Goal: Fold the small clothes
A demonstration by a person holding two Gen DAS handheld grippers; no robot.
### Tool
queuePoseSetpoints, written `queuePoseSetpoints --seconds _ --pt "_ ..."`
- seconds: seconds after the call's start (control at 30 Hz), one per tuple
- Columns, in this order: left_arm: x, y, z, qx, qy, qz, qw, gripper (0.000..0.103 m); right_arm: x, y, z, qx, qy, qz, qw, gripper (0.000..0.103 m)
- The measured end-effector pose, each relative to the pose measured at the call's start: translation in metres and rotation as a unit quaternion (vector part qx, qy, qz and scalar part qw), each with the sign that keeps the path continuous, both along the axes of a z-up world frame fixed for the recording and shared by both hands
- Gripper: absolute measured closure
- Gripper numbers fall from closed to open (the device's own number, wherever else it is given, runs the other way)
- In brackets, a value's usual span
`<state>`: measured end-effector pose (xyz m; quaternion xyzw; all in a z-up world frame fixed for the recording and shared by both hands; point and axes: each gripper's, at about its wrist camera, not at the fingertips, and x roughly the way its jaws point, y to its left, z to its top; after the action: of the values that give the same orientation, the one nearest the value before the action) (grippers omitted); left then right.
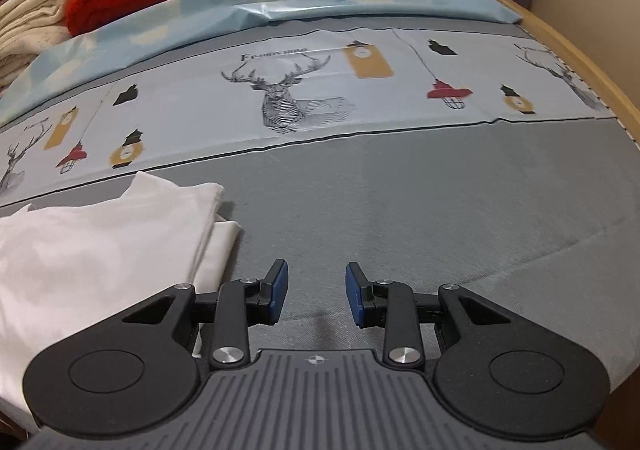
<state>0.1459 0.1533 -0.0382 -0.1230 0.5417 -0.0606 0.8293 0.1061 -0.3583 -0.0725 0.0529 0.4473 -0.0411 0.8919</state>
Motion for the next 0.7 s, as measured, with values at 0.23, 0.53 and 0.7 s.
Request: queuePoseSetpoints --seconds 0.23,0.53,0.7 --pt "0.016 -0.101 0.017 -0.095 -0.015 -0.077 0.9924 0.092 -0.001 -0.010 0.000 0.008 -0.002 -0.008 1.000 0.070" --pt "0.031 -0.246 0.000 -0.149 -0.005 -0.146 0.9779 0.092 -0.009 -0.030 -0.002 0.009 0.002 -0.032 0.999 0.070" --pt "0.035 -0.288 -0.009 -0.162 -0.010 -0.158 0.9739 0.080 -0.012 -0.036 -0.001 0.013 0.000 -0.043 0.999 0.070"
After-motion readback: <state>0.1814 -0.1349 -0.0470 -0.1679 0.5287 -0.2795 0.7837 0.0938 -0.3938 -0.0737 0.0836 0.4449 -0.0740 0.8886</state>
